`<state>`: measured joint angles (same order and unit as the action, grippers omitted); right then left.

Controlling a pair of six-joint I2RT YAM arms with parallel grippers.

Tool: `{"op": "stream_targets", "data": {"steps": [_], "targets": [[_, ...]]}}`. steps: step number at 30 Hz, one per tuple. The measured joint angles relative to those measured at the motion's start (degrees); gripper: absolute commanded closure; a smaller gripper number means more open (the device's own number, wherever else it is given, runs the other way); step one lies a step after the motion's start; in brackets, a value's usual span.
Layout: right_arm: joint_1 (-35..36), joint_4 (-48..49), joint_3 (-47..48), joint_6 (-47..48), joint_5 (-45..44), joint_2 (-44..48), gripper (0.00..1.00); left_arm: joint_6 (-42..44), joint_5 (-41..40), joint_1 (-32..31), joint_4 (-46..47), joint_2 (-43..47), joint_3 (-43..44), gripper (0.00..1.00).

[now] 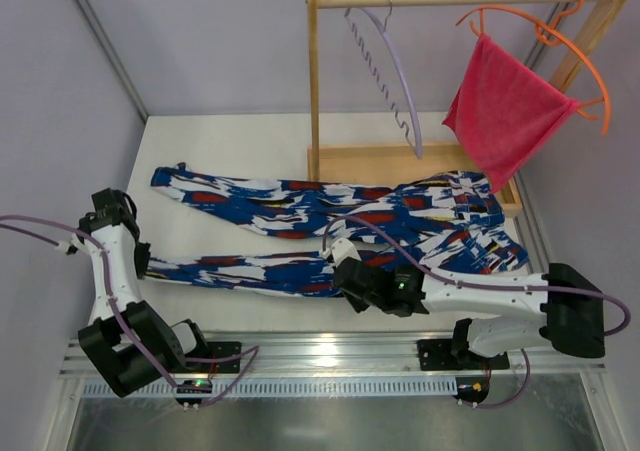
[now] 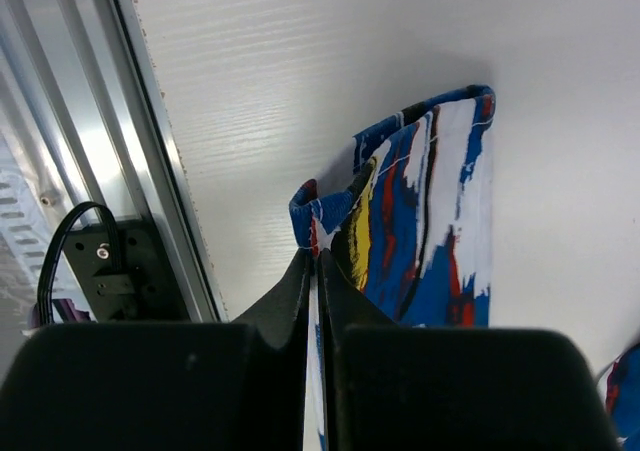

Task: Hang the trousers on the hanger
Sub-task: Fold the trousers

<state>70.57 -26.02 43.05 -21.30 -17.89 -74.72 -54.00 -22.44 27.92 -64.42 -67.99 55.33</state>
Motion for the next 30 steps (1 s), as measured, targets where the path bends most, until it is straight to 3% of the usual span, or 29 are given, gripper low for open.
{"op": "stream_targets", "data": {"steps": [4, 21, 22, 24, 25, 27, 30], "targets": [[0.0, -1.81, -0.55, -2.12, -0.07, 6.6, 0.96, -0.04, -0.98, 0.0, -1.09, 0.02, 1.09, 1.0], [0.11, -2.67, -1.09, -7.61, 0.55, 5.88, 0.94, 0.22, -4.7, 0.02, -7.28, 4.42, 4.81, 1.0], [0.13, -2.38, -1.6, -7.87, 1.29, 6.21, 0.88, 0.15, -4.9, 0.04, -7.41, 4.37, 4.74, 0.97], [0.37, -2.86, -3.15, -8.76, 2.86, 7.41, 0.69, 0.13, -5.57, 0.13, -7.67, 4.42, 4.42, 0.7], [0.39, -3.58, -3.91, -9.09, 3.21, 8.04, 0.64, 0.02, -6.19, 0.37, -7.61, 4.42, 4.33, 0.49], [0.37, -5.95, -5.22, -9.42, 3.93, 9.62, 0.53, -0.68, -7.15, 0.96, -7.32, 4.76, 4.35, 0.42], [0.37, -8.79, -5.55, -10.16, 4.28, 12.7, 0.5, -1.29, -7.32, 1.11, -7.26, 5.66, 5.05, 0.41]]}}
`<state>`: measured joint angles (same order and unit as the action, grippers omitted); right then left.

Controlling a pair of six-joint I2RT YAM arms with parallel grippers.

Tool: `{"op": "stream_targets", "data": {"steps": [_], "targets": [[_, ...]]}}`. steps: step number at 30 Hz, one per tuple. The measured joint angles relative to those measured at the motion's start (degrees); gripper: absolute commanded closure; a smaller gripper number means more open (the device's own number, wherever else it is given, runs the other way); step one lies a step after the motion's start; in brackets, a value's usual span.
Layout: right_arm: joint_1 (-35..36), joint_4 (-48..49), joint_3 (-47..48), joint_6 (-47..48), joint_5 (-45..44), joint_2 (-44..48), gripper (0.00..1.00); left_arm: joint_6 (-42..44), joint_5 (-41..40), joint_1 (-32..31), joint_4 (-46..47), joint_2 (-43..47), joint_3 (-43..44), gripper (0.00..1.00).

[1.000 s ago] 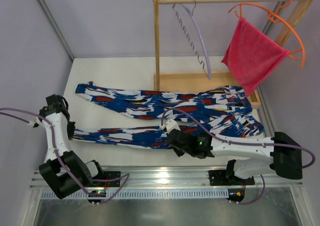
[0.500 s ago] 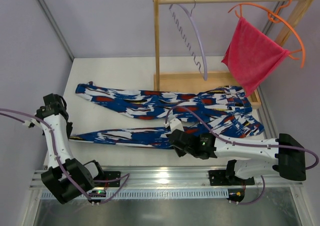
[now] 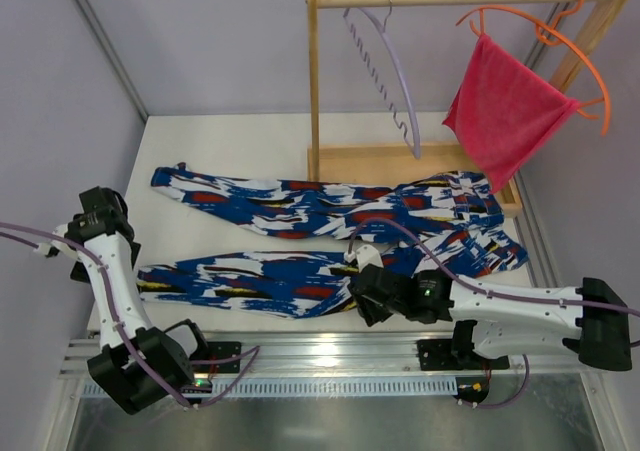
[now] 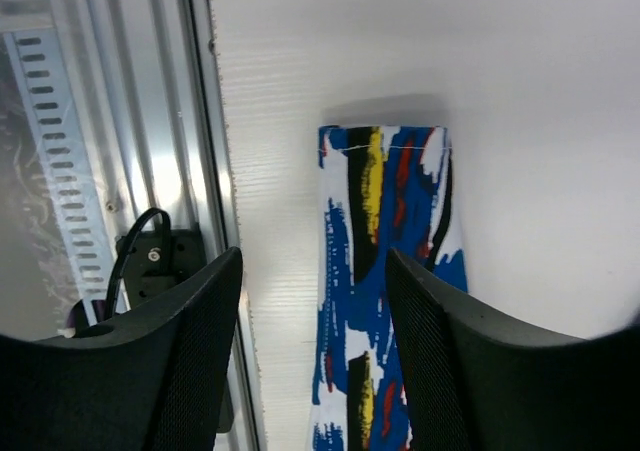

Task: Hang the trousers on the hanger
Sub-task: Fold the trousers

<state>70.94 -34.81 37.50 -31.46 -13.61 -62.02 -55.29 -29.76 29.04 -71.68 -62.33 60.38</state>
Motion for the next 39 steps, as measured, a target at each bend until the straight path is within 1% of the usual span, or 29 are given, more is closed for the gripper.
{"op": "stream_targets", "data": {"steps": [3, 4, 6, 9, 12, 14, 16, 20, 24, 26, 30, 35, 39], "targets": [[0.0, -1.81, 1.01, -0.15, -0.7, 3.26, 0.49, 0.55, 1.68, 0.0, 1.53, 0.57, 1.75, 0.41], [-0.02, -2.29, 1.9, 0.04, -1.2, 3.65, 0.48, 1.07, 3.04, 0.0, 2.75, 0.85, 1.84, 0.38], [-0.72, -2.16, 3.76, 1.18, -1.79, 3.15, 0.48, 2.73, 7.32, 0.04, 5.97, 1.07, 1.01, 0.36], [-3.04, -1.22, 7.32, 3.3, -1.88, -0.83, 0.47, 5.07, 14.56, 0.13, 10.14, -1.11, -1.2, 0.36], [-6.75, -0.57, 11.32, 5.57, -1.88, -7.82, 0.47, 6.84, 18.36, -0.04, 12.66, -4.92, -3.28, 0.34], [-8.22, 0.37, 12.59, 8.76, -1.49, -11.17, 0.46, 7.5, 18.08, -0.2, 13.2, -6.03, -4.92, 0.31], [-8.39, 1.81, 12.74, 12.87, 1.88, -12.81, 0.46, 7.28, 15.8, -0.24, 12.9, -5.97, -6.08, 0.31], [-6.71, 4.07, 15.08, 23.15, 8.96, -16.09, 0.46, 5.68, 12.09, 0.7, 12.85, -5.9, -7.17, 0.32], [-5.05, 7.23, 20.2, 30.53, 15.13, -23.1, 0.46, 4.59, 12.28, 3.8, 13.05, -6.8, -9.51, 0.32], [-3.32, 9.16, 21.22, 33.0, 17.05, -26.36, 0.45, 4.59, 12.48, 4.94, 13.22, -7.87, -10.34, 0.31], [1.4, 12.59, 20.55, 36.09, 19.78, -29.97, 0.45, 5.11, 12.76, 7.1, 13.73, -10.23, -11.08, 0.28], [4.2, 17.62, 19.52, 37.42, 20.44, -32.39, 0.46, 6.32, 12.39, 8.94, 16.48, -11.19, -12.28, 0.28], [4.87, 19.78, 18.86, 37.62, 17.31, -34.84, 0.52, 6.16, 13.18, 9.25, 19.43, -13.55, -14.47, 0.3]]}}
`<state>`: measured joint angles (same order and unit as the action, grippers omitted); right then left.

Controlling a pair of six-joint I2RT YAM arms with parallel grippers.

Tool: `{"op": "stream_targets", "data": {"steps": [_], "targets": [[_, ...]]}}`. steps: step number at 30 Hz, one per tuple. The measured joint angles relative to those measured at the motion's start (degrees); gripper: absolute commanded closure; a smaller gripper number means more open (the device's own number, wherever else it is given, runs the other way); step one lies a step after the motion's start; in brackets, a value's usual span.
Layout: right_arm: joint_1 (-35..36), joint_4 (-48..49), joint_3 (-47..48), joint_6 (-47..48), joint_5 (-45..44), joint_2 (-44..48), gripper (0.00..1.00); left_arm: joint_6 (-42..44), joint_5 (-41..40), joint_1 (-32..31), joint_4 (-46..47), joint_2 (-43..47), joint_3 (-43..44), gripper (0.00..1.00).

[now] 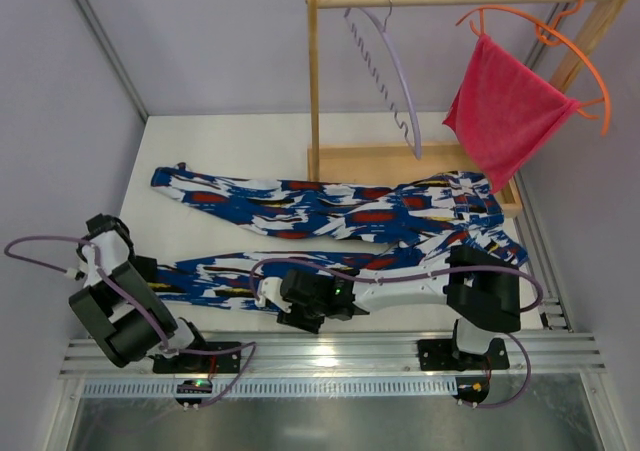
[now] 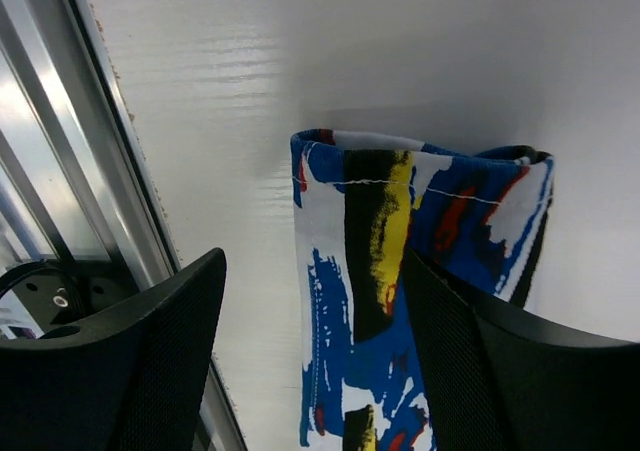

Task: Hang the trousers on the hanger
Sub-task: Fold the trousers

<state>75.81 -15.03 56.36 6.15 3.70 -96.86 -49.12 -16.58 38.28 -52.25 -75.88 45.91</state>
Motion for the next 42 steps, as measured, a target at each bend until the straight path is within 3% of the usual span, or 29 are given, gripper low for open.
{"op": "stream_targets", "data": {"steps": [5, 6, 7, 9, 10, 16, 24, 36, 42], "targets": [[0.11, 1.49, -0.39, -0.22, -5.31, -2.08, 0.76, -0.02, 1.55, 0.02, 3.58, -5.18, -2.75, 0.35], [0.11, 1.73, -0.48, -0.42, -6.08, -2.1, 0.92, 0.13, 1.88, 0.02, 4.02, -5.81, -2.82, 0.5], [0.13, 2.08, -0.57, -0.48, -6.75, -2.12, 0.96, 0.26, 2.08, 0.07, 4.39, -5.86, -2.75, 0.64], [0.15, 2.62, -0.68, -1.29, -8.41, -2.12, 0.96, 0.2, 3.21, 0.04, 5.73, -6.64, -2.64, 0.96], [0.22, 2.62, -0.68, -1.64, -9.18, -2.08, 0.96, 0.07, 3.76, -0.02, 6.1, -7.08, -2.34, 1.0], [0.5, -1.68, 0.94, -2.82, -15.21, 3.17, 0.96, 0.44, 4.83, -0.02, 1.84, -5.33, 2.08, 1.0], [0.5, -4.28, 7.82, -3.26, -19.76, 14.62, 0.96, -3.02, 5.11, -0.28, -5.97, 15.17, 16.41, 1.0], [0.59, -10.27, 8.39, -6.16, -19.08, 15.87, 0.96, -3.34, 1.09, -0.35, -18.4, 14.58, 21.97, 1.0], [0.63, -11.89, 7.56, -7.74, -14.75, 23.39, 0.96, -2.75, -1.53, -1.38, -24.44, 19.87, 27.96, 1.0]]}}
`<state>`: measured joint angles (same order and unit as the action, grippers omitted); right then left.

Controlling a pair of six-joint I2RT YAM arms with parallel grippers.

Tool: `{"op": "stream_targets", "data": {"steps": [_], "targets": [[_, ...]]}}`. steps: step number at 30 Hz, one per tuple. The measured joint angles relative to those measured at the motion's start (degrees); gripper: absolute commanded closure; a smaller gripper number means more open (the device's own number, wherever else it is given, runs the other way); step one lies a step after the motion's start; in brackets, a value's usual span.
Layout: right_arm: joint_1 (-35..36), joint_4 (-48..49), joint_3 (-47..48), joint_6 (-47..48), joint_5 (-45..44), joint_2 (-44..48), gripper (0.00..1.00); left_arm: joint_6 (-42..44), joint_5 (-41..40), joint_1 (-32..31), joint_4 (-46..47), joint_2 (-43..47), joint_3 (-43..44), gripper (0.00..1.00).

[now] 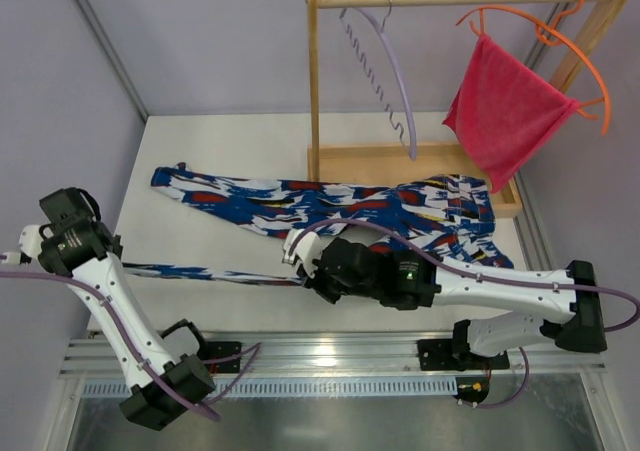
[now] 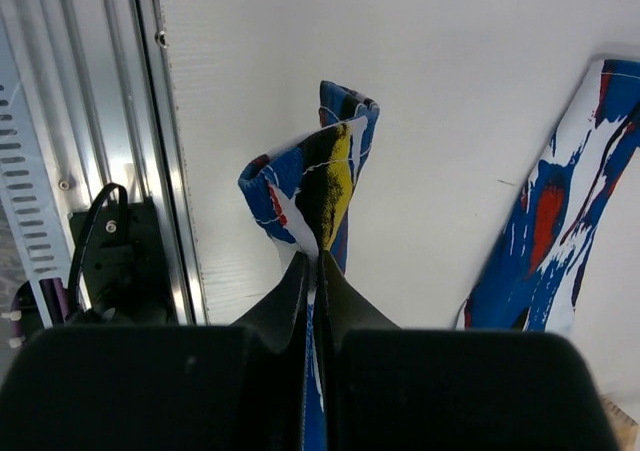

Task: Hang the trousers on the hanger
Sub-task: Fold the trousers

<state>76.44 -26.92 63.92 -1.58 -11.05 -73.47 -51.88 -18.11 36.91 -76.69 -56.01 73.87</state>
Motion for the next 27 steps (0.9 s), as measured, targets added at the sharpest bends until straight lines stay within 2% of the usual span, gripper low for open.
{"op": "stream_targets", "data": {"steps": [4, 8, 12, 16, 20, 24, 27], "targets": [[0.0, -2.54, 0.15, 0.48, 4.55, 4.59, 0.96, 0.15, -1.01, -0.44, -3.32, 2.16, 1.16, 1.0], [-1.38, -1.79, 0.15, 3.78, 7.32, 5.42, 0.96, 1.4, -1.49, -0.7, -3.58, 1.57, 2.27, 1.0], [-11.21, 1.7, 2.32, 6.56, 16.11, -1.55, 0.95, 2.64, -2.34, -1.25, 0.72, -2.78, 0.09, 1.0], [-20.83, 3.74, 9.07, 6.67, 23.85, -17.03, 0.94, 3.15, -4.04, -3.74, 9.51, -13.75, -5.33, 1.0], [-25.66, 3.67, 14.84, 6.64, 29.38, -30.88, 0.93, 3.82, -4.46, -6.38, 17.14, -30.42, -6.19, 1.0], [-28.3, 2.99, 21.09, 6.47, 32.79, -40.79, 0.92, 3.93, -4.0, -8.2, 18.05, -46.4, 3.23, 1.0], [-29.73, 2.84, 24.33, 6.32, 32.96, -43.56, 0.91, 3.96, -3.17, -10.1, 18.21, -53.72, 10.69, 1.0]]}}
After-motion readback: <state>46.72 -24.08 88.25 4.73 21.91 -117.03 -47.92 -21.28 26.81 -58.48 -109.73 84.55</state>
